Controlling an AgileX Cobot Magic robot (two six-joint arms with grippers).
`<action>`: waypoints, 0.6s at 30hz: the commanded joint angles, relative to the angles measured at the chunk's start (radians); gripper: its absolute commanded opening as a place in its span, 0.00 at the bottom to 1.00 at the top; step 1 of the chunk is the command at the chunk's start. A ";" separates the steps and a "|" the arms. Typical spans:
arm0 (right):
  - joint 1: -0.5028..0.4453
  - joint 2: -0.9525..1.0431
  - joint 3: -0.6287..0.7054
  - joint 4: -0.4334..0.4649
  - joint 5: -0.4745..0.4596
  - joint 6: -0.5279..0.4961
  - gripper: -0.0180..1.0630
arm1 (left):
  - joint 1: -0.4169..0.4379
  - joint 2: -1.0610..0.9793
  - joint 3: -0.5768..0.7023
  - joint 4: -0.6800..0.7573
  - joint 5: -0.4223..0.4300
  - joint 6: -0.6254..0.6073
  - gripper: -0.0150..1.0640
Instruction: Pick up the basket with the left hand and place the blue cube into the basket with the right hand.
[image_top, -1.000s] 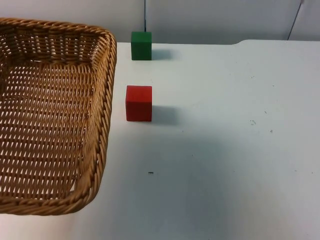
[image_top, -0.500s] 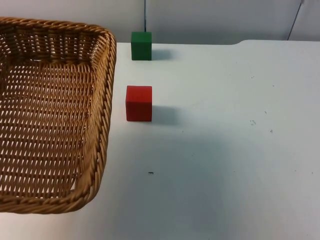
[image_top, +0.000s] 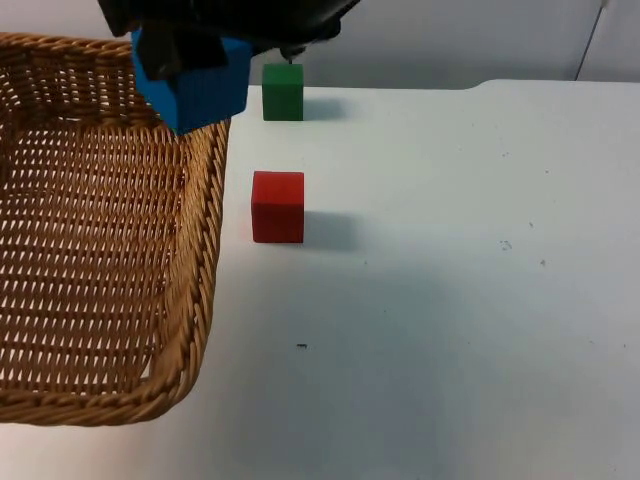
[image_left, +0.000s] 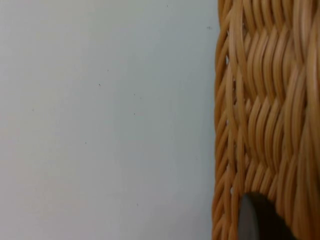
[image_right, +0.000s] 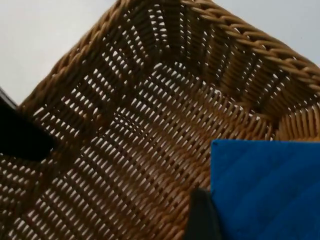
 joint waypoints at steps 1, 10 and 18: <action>0.015 0.014 0.004 0.021 -0.067 -0.022 0.01 | -0.005 0.011 -0.006 -0.032 0.008 -0.001 0.01; 0.034 0.105 -0.003 0.048 -0.148 -0.014 0.01 | -0.005 0.065 -0.006 -0.048 0.020 -0.001 0.01; 0.052 0.276 -0.160 0.065 -0.105 -0.016 0.01 | -0.005 0.065 -0.006 -0.044 0.024 -0.001 0.01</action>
